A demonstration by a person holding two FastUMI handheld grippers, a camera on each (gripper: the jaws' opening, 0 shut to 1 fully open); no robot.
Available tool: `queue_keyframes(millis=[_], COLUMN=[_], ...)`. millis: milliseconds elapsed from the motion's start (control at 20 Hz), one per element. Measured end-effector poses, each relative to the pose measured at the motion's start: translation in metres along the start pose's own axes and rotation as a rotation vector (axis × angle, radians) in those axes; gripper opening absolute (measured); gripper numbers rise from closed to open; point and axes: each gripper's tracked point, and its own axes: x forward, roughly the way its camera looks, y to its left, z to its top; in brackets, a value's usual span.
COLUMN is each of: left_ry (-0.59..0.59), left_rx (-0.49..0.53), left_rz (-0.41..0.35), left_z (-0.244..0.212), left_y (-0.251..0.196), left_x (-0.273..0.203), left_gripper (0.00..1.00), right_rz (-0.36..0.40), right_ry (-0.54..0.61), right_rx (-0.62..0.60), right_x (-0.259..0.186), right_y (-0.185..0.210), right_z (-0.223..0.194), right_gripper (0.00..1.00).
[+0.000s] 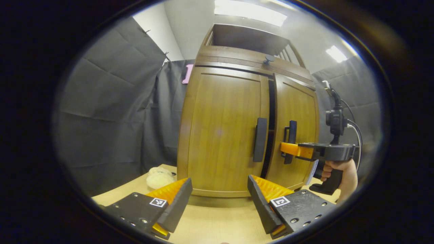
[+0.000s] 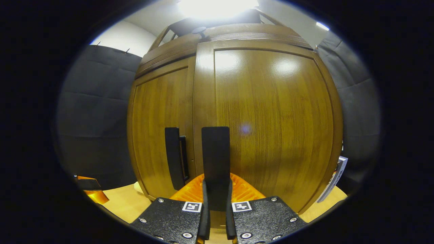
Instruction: Open the right door of the double-door shoe cabinet with the right hand, and open the left door with the left hand.
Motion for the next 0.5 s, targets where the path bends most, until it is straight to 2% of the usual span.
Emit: queue_keyframes(millis=[100,500], left_ry=[-0.003,-0.011], left_rx=[0.001,0.02], left_rz=[-0.001,-0.016], left_z=[0.003,0.012], left_y=[0.003,0.014], left_x=[0.005,0.039], left_gripper=[0.9,0.94], right_rz=[0.014,0.025], right_ry=[-0.003,-0.046], right_rx=[0.009,0.038], right_x=[-0.01,-0.058], right_y=[0.001,-0.01], right_z=[0.0,-0.001], right_gripper=[0.18,0.18])
